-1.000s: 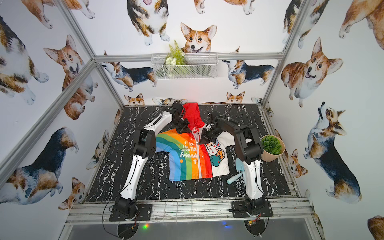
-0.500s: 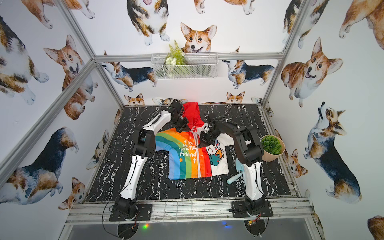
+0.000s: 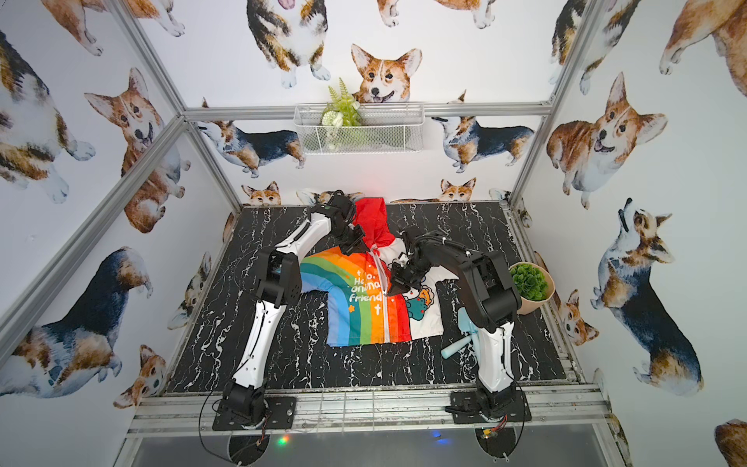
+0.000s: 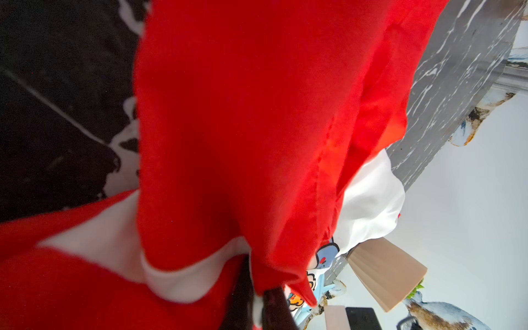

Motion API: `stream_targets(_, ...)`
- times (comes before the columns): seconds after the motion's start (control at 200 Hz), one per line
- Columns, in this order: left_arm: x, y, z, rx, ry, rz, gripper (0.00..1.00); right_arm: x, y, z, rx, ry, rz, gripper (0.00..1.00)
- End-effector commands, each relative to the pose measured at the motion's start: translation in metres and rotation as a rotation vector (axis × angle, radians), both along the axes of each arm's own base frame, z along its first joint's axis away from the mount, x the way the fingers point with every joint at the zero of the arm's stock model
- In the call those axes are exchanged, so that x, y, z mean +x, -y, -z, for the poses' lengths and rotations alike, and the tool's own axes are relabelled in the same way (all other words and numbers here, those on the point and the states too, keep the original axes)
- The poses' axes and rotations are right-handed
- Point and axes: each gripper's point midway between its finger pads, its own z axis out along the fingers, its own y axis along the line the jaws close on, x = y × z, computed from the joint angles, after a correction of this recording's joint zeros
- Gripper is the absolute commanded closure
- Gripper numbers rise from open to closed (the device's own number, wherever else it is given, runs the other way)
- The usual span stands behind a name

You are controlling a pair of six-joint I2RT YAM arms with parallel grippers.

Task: Unzip the jacket
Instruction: Unzip the zipper on the jacket.

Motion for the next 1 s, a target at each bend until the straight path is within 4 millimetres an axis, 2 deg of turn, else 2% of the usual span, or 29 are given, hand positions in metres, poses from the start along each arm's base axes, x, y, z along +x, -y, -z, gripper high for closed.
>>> stream_targets(0.0, 0.004, -0.002, -0.002, 0.005, 0.01, -0.008, 1.0, -0.005, 0.003, -0.002, -0.015, -0.004, 0.008, 1.0)
stream_targets(0.596, 0.009, -0.001, -0.007, 0.007, 0.034, -0.012, 1.0, -0.032, 0.017, -0.007, -0.033, -0.041, -0.05, 1.0)
stream_targets(0.996, 0.006, 0.001, -0.011, 0.013, 0.041, -0.002, 1.0, -0.06, 0.025, 0.007, -0.062, -0.1, -0.085, 1.0)
